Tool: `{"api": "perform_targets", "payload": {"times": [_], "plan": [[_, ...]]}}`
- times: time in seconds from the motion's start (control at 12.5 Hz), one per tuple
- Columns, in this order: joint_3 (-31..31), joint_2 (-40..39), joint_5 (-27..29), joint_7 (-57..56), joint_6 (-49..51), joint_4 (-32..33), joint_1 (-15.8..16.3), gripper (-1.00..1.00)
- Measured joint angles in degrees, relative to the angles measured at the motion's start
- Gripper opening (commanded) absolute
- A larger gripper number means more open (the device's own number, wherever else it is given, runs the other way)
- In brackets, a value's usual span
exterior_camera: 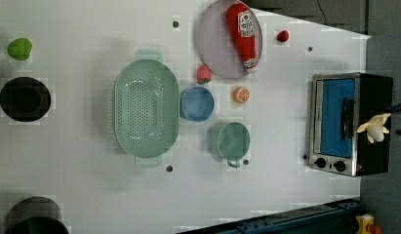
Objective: Pick banana from table and place on oven.
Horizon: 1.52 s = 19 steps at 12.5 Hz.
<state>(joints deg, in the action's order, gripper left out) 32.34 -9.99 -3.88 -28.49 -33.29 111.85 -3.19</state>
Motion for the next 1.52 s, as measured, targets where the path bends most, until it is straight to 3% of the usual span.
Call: {"api": "perform_targets", "payload": {"times": [0.4, 0.64, 1.04, 1.28, 1.52], "plan": [[-5.1, 4.2, 1.7, 0.1, 12.5, -1.0, -0.1, 1.00], [-15.5, 10.8, 1.7, 6.3, 14.7, -1.2, 0.9, 1.00], [-33.2, 25.3, 3.7, 28.3, 27.9, -2.0, 7.3, 1.00], [-35.0, 29.5, 2.8, 32.9, 27.7, -3.1, 9.3, 1.00], [-31.7, 29.6, 3.5, 34.9, 30.1, -2.5, 7.3, 1.00]]}}
